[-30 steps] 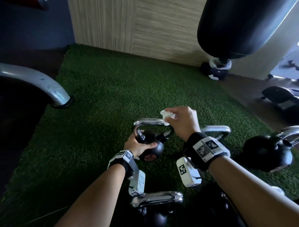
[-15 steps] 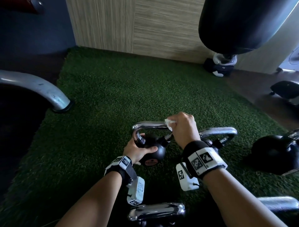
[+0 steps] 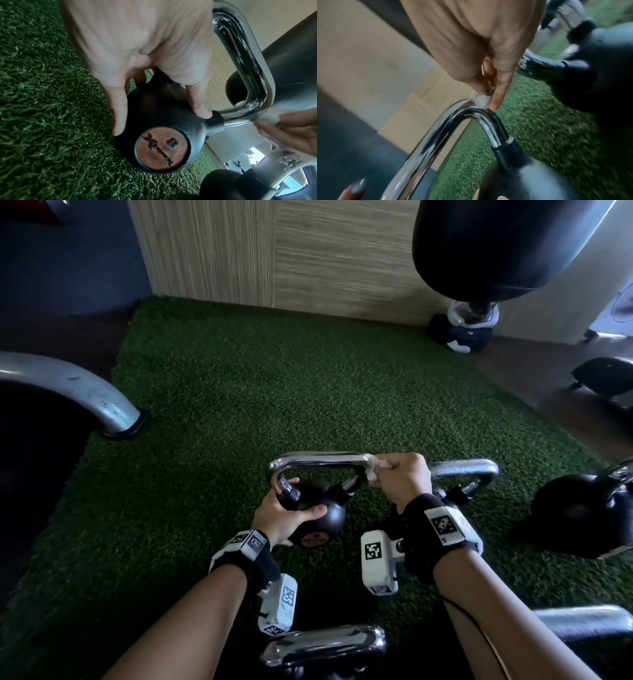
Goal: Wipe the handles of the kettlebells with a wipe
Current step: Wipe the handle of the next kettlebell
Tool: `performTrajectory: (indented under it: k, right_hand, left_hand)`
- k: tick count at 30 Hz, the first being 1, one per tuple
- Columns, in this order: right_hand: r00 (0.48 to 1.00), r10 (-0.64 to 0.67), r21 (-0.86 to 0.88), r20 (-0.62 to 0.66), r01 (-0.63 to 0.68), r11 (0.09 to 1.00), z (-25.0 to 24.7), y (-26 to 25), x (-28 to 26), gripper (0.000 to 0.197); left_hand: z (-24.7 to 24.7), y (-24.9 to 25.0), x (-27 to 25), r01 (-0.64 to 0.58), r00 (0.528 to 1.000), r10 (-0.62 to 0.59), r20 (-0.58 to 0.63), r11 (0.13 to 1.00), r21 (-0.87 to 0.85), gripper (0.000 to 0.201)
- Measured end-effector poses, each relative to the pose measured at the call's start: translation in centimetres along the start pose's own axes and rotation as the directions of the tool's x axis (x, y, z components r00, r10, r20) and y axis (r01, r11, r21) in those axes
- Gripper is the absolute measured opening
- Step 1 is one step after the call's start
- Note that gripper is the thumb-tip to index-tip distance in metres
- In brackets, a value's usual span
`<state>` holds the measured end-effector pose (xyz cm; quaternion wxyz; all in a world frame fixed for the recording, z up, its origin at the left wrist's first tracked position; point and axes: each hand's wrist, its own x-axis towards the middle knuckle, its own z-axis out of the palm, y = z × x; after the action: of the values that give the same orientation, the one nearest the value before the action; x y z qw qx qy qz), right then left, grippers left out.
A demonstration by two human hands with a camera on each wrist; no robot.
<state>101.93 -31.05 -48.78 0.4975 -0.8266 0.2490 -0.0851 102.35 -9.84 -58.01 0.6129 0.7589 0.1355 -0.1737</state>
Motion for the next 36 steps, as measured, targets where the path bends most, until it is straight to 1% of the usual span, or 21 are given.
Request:
performTrajectory:
  k: [1,2,4,6,9,13,14,16,18,20,22,23,24,25,26,27,28,29,31,34,36]
  right_hand:
    - [0.995,0.075,0.054,0.061,-0.078,0.996,0.5,1.0,0.8,0.012]
    - [0.987,0.114,0.079,0.110,-0.123,0.989,0.9,2.0,1.7,0.012]
    - [0.979,0.122,0.099,0.161,-0.139,0.985,1.6,3.9,3.6,0.019]
    - [0.976,0.133,0.109,0.171,-0.153,0.982,1.8,3.4,3.0,0.022]
    - [0.956,0.139,0.064,0.257,-0.161,0.985,2.3,3.5,1.8,0.021]
    - [0.944,0.151,0.022,0.294,-0.165,0.986,2.0,3.5,1.1,0.031]
    - [0.935,0.164,0.021,0.315,-0.180,0.983,1.4,3.2,0.8,0.033]
    - [0.904,0.189,0.030,0.384,-0.217,0.976,0.3,2.6,-0.3,0.033]
    - [0.865,0.162,0.060,0.475,-0.215,0.975,-0.9,1.4,-2.0,0.027]
    - [0.856,0.071,0.114,0.512,-0.150,0.982,-1.8,0.2,-3.4,0.021]
    - [0.874,-0.058,0.147,0.483,-0.016,0.989,-2.6,-0.9,-4.2,0.018]
    - [0.873,-0.127,0.146,0.470,0.065,0.987,-2.8,-1.5,-4.5,0.020]
    - [0.863,-0.186,0.144,0.469,0.133,0.981,-3.0,-2.1,-4.9,0.022]
    - [0.851,-0.232,0.146,0.470,0.184,0.972,-2.9,-2.6,-5.3,0.022]
    - [0.842,-0.266,0.157,0.469,0.217,0.964,-2.8,-2.9,-5.7,0.022]
    - [0.839,-0.288,0.161,0.461,0.240,0.957,-2.5,-3.3,-6.2,0.022]
    - [0.841,-0.310,0.155,0.444,0.268,0.951,-2.1,-3.6,-6.5,0.025]
    - [0.842,-0.333,0.145,0.425,0.300,0.943,-1.6,-3.8,-6.7,0.027]
    - [0.837,-0.386,0.120,0.388,0.370,0.921,-0.5,-3.9,-6.9,0.031]
    - [0.859,-0.430,0.073,0.279,0.427,0.901,1.0,-4.0,-6.9,0.028]
    - [0.881,-0.418,0.062,0.223,0.415,0.908,1.6,-3.9,-7.0,0.029]
  left_hand:
    - [0.0,0.0,0.0,0.000,1.000,0.000,0.003,1.000,-0.012,0.084]
    - [0.0,-0.1,0.0,0.001,1.000,-0.001,0.006,1.000,-0.017,0.085]
    - [-0.1,-0.2,-0.1,-0.001,1.000,0.001,0.012,1.000,-0.016,0.084]
    - [-0.1,-0.1,-0.2,0.004,1.000,-0.003,0.026,1.000,-0.031,0.084]
    - [-0.1,0.0,-0.3,0.009,1.000,-0.008,0.022,0.999,-0.041,0.101]
    - [-0.1,0.3,-0.7,-0.009,1.000,0.009,0.014,1.000,-0.003,0.103]
    - [-0.1,0.5,-1.1,-0.005,1.000,0.005,0.000,0.999,0.041,0.098]
    - [0.0,1.0,-1.8,-0.021,0.998,0.032,-0.063,0.986,0.168,0.081]
    - [-0.2,1.4,-2.4,-0.030,0.992,0.062,-0.106,0.958,0.285,0.071]
    - [-1.1,2.1,-3.1,-0.027,0.996,0.065,-0.065,0.883,0.468,0.066]
    - [-2.6,2.9,-3.9,-0.037,0.998,0.062,-0.023,0.812,0.583,0.059]
    - [-3.4,3.5,-4.4,-0.078,0.996,0.092,0.004,0.818,0.570,0.056]
    - [-4.2,4.1,-4.9,-0.144,0.989,0.140,0.042,0.874,0.464,0.051]
    - [-4.7,4.8,-5.6,-0.189,0.982,0.178,0.067,0.943,0.274,0.044]
    - [-5.1,5.7,-6.4,-0.191,0.978,0.183,0.102,0.979,0.074,0.040]
    - [-5.4,6.6,-7.3,-0.161,0.974,0.172,0.146,0.983,-0.089,0.037]
    - [-5.6,7.4,-8.0,-0.126,0.967,0.166,0.195,0.971,-0.202,0.036]
    - [-5.7,8.0,-8.5,-0.102,0.955,0.171,0.242,0.956,-0.274,0.035]
    - [-5.8,8.5,-8.8,-0.086,0.935,0.194,0.296,0.936,-0.341,0.036]
    - [-5.1,8.3,-8.5,-0.092,0.933,0.212,0.290,0.921,-0.378,0.035]
    - [-4.6,8.1,-8.4,-0.113,0.939,0.237,0.249,0.897,-0.426,0.028]
